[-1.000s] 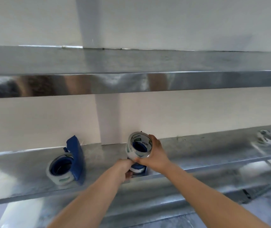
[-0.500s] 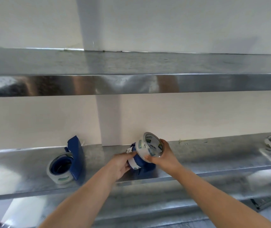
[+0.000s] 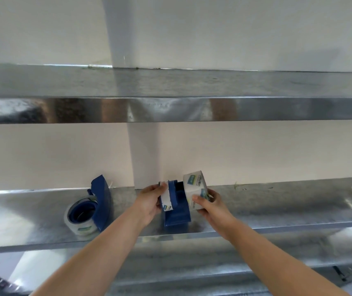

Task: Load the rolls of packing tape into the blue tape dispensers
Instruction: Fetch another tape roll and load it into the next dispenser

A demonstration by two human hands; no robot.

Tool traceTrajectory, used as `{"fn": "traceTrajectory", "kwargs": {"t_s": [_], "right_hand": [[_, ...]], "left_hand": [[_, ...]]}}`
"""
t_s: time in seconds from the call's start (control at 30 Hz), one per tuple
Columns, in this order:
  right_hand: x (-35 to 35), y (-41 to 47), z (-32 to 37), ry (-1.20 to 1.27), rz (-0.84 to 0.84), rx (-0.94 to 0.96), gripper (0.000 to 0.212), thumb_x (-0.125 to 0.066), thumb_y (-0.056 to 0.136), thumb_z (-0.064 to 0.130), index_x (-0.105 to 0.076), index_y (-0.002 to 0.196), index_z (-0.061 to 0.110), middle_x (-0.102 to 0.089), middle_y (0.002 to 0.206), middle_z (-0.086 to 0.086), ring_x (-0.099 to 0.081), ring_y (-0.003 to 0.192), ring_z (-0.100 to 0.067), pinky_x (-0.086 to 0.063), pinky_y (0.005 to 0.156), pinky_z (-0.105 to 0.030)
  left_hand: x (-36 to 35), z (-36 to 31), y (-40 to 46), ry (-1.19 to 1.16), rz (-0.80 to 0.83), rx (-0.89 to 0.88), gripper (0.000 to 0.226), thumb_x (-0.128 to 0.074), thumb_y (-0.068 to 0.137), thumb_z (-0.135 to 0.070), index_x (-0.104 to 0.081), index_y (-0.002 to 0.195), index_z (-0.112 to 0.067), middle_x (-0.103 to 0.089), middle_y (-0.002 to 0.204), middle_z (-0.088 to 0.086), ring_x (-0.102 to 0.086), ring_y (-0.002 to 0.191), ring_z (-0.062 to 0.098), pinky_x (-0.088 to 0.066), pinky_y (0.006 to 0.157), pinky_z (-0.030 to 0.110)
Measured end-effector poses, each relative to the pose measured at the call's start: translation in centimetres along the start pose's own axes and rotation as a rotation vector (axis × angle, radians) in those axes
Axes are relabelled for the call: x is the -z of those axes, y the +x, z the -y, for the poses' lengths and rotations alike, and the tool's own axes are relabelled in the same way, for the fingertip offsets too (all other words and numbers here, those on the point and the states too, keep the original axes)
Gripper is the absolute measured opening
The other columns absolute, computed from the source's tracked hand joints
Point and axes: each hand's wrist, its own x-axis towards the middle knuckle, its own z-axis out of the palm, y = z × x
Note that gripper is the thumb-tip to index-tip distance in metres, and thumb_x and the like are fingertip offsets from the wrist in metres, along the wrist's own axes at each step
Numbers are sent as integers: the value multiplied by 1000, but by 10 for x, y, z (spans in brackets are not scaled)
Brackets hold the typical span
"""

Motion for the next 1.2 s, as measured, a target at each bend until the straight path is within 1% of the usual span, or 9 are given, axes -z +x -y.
{"fn": "traceTrajectory", "kwargs": {"t_s": [0.1,0.23,0.33,0.43,0.67,0.9,1.0,1.1,1.2], "right_hand": [[4,-1,0,-75,-41,21,104,-85,47,35,-31,134,15,-49,129,-11,-53,116,-27,-43,104,-44],[21,-2,6,-476,-195,164,89,-83,64,23,-27,132,13,-43,122,-4,-45,114,-19,-40,98,-29],[34,4,5,-760,-256,237,95,-85,59,28,-26,131,11,-39,128,-8,-44,116,-21,-39,99,-29],[44,6,-1,-964,-228,178,103,-83,61,29,-17,138,11,-28,138,-13,-38,125,-26,-35,102,-28],[55,12,-13,-1026,-208,133,104,-83,62,26,-14,139,12,-25,139,-16,-37,126,-28,-35,105,-31],[56,18,-17,-1064,-219,114,108,-81,62,31,-11,142,15,-26,141,-16,-36,128,-31,-36,108,-37],[57,17,-16,-1173,-190,50,120,-78,64,43,6,146,16,-15,149,-16,-22,137,-33,-25,113,-38],[53,15,-10,-1257,-179,-39,134,-74,62,57,24,142,17,7,156,-13,0,144,-33,-10,117,-42],[32,10,6,-1309,-230,83,129,-70,62,63,21,144,21,12,158,-7,8,146,-26,-2,118,-43]], "left_hand": [[7,4,0,57,-48,-28,4,-56,91,-9,-59,91,-7,-65,87,11,-62,79,25,-52,76,41],[22,13,-2,-82,-88,-7,8,-54,91,-7,-59,98,-5,-65,91,11,-62,82,25,-53,75,40],[29,15,-5,-211,-107,10,10,-50,94,-8,-60,97,-6,-65,94,11,-61,85,25,-51,79,40],[39,16,-7,-312,-100,26,13,-46,95,-9,-60,97,-8,-64,97,11,-60,87,24,-48,85,40],[65,35,-11,-469,-167,79,18,-38,98,-7,-56,103,-7,-61,104,14,-60,89,24,-49,80,39],[63,47,-4,-303,-258,114,25,-39,99,-15,-51,119,-8,-57,122,15,-55,110,28,-45,95,41],[66,46,-3,-300,-258,115,33,-37,99,-12,-47,129,-5,-56,128,16,-54,117,31,-45,96,43],[66,42,-4,-325,-238,111,34,-33,100,-8,-45,132,-4,-55,128,17,-55,112,31,-45,92,42],[63,38,-5,-326,-218,121,33,-31,100,-4,-47,129,-5,-56,124,17,-55,110,30,-45,93,42]]}}
